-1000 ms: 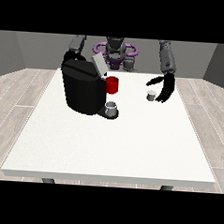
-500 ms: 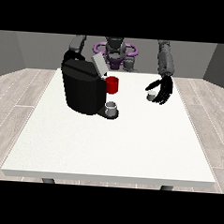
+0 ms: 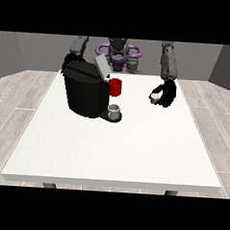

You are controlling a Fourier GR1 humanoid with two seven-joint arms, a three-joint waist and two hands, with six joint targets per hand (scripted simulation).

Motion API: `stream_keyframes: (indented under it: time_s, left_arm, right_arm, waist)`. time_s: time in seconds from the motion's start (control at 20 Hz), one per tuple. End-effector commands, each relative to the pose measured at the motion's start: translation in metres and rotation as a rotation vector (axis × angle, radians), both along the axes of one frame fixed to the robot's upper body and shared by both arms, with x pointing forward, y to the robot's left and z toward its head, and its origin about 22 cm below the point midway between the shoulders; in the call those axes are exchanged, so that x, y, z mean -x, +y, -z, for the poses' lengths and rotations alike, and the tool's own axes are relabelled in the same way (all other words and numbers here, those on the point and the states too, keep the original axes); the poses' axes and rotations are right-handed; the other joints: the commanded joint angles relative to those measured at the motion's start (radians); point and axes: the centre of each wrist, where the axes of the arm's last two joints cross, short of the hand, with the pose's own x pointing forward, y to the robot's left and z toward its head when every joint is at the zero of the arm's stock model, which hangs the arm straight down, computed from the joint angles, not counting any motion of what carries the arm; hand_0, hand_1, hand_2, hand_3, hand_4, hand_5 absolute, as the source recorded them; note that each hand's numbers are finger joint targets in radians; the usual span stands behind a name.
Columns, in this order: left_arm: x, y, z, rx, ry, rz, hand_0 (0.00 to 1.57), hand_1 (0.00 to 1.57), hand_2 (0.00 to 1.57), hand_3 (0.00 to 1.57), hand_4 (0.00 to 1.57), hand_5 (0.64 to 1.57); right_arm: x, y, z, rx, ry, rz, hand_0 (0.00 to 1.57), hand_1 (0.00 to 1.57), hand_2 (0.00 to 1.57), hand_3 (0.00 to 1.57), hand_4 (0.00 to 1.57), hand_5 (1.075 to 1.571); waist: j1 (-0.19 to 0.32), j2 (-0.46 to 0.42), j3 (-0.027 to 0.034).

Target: Insert the coffee pod into the coffee machine and close the lid

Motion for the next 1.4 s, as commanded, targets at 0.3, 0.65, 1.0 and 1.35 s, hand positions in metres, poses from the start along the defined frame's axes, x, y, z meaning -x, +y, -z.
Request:
stream_keyframes:
  time_s: [0.3,0.65,1.0,1.35]
  left_arm:
    - [-0.006,0.007,-0.007,-0.069,-0.021,0.063,1.27,1.27,1.40,1.36,0.51,1.571]
    - [-0.034,-0.028,-0.042,-0.031,-0.033,0.205,1.39,1.39,1.41,1.35,0.58,1.571]
    - [-0.060,-0.031,-0.105,-0.034,-0.095,0.272,1.26,1.26,1.33,1.29,0.54,1.571]
    - [-0.075,-0.048,-0.132,-0.015,-0.125,0.223,1.25,1.25,1.33,1.29,0.57,1.571]
  right_arm:
    - [0.000,-0.019,0.006,-0.014,-0.004,0.005,0.00,0.00,0.00,0.00,0.45,1.571]
    - [0.006,-0.016,0.036,-0.010,0.110,0.037,0.00,0.00,0.00,0.00,0.49,1.571]
    - [-0.004,-0.023,0.034,-0.005,0.050,0.002,0.00,0.00,0.00,0.00,0.47,1.571]
    - [-0.007,0.000,0.016,-0.030,0.058,-0.060,0.00,0.00,0.00,0.00,0.50,1.571]
  waist:
    - [0.004,0.005,-0.0016]
    - [0.034,-0.097,-0.0011]
    - [0.020,-0.072,-0.0011]
    - [-0.061,-0.078,-0.0015]
